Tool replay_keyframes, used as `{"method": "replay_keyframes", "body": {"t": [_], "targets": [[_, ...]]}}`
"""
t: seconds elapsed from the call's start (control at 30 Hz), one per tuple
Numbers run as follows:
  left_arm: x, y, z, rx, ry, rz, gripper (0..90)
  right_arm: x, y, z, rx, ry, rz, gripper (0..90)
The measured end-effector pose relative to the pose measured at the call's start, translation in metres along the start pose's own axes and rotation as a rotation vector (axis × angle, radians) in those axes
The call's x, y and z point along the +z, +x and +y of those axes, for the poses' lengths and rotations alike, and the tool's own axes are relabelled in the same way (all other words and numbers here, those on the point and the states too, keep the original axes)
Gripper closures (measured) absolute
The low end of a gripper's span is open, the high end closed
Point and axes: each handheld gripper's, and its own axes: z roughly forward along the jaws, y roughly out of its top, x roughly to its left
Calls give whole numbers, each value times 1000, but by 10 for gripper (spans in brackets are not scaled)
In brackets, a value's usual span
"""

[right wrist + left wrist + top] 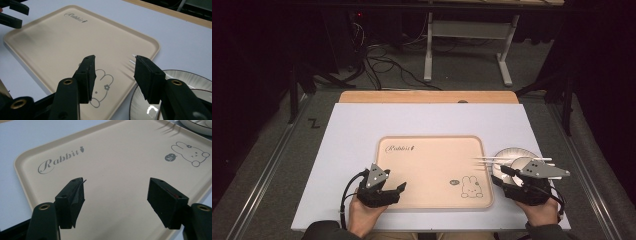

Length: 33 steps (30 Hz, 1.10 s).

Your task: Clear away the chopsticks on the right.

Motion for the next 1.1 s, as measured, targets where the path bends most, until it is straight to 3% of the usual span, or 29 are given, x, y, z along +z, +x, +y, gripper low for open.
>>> {"method": "replay_keyframes", "body": {"t": [0.27, 0.33, 0.7, 1.1], "targets": [[1, 0, 0, 5, 7, 1, 303, -13, -10, 1, 5, 11, -28, 554], [1, 0, 0, 5, 10, 2, 302, -20, -17, 3, -9, 1, -49, 560], [4, 1, 0, -5, 19, 1, 293, -52, -56, 6, 36, 1, -158, 565], [6, 1, -1, -4, 24, 8, 294, -54, -95, 9, 67, 72, -186, 613]]}}
